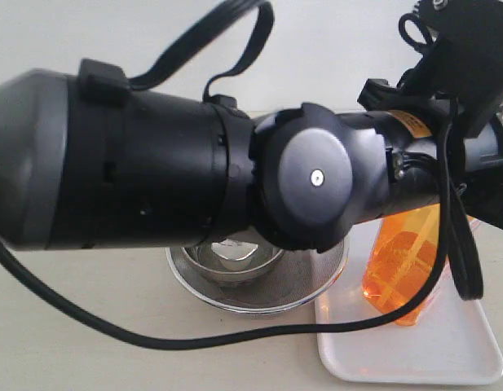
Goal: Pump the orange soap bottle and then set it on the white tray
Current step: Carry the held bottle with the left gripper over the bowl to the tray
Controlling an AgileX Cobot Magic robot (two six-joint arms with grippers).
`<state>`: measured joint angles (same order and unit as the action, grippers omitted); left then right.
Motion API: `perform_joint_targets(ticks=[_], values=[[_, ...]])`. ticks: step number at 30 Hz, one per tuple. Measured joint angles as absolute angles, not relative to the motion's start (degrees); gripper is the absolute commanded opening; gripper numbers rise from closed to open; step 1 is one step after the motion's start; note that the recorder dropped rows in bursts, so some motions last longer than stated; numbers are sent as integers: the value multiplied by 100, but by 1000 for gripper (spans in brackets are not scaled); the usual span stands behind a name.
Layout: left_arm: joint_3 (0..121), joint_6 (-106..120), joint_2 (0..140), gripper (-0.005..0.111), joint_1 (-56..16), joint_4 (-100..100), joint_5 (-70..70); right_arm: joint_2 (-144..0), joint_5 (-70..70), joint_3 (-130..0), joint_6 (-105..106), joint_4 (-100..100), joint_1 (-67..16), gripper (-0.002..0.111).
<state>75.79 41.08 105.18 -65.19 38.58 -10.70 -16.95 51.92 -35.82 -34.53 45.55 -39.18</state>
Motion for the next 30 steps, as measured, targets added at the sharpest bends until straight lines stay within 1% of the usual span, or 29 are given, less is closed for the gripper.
perform_joint_targets(ticks=[5, 7, 8, 13, 14, 16, 19, 20, 22, 27, 30], values=[[7579, 4597, 10234, 90, -6346, 3858, 114, -1695, 5192, -3582, -3453, 4555, -3918, 0], [7579, 4621, 10187, 90, -6245, 3858, 714, -1695, 5192, -3582, -3453, 4555, -3918, 0], [7579, 4642, 10187, 90, -6191, 3858, 1230, -1695, 5192, -3582, -3453, 4555, -3918, 0], [7579, 4654, 10187, 90, -6180, 3848, 2569, -1695, 5192, -3582, -3445, 4424, -3918, 0], [7579, 4654, 10187, 89, -6180, 3848, 2666, -1695, 5192, -3582, -3445, 4317, -3918, 0], [7579, 4654, 10187, 80, -6180, 3848, 2810, -1695, 5192, -3582, -3445, 4002, -3918, 0], [7579, 4654, 10187, 49, -6180, 3848, 2837, -1695, 5117, -3582, -3445, 3447, -3918, 0], [7579, 4654, 10187, 32, -6180, 3848, 2837, -1695, 5058, -3582, -3445, 3286, -3918, 0], [7579, 4654, 10187, 8, -6180, 3863, 2801, -1695, 4900, -3582, -3445, 2945, -3918, 0], [7579, 4599, 10187, 5, -6180, 3885, 2723, -1695, 4740, -3554, -3445, 2728, -3918, 0], [7579, 4529, 10187, 5, -6170, 3819, 2710, -1695, 4408, -3227, -3478, 2728, -3918, 0]])
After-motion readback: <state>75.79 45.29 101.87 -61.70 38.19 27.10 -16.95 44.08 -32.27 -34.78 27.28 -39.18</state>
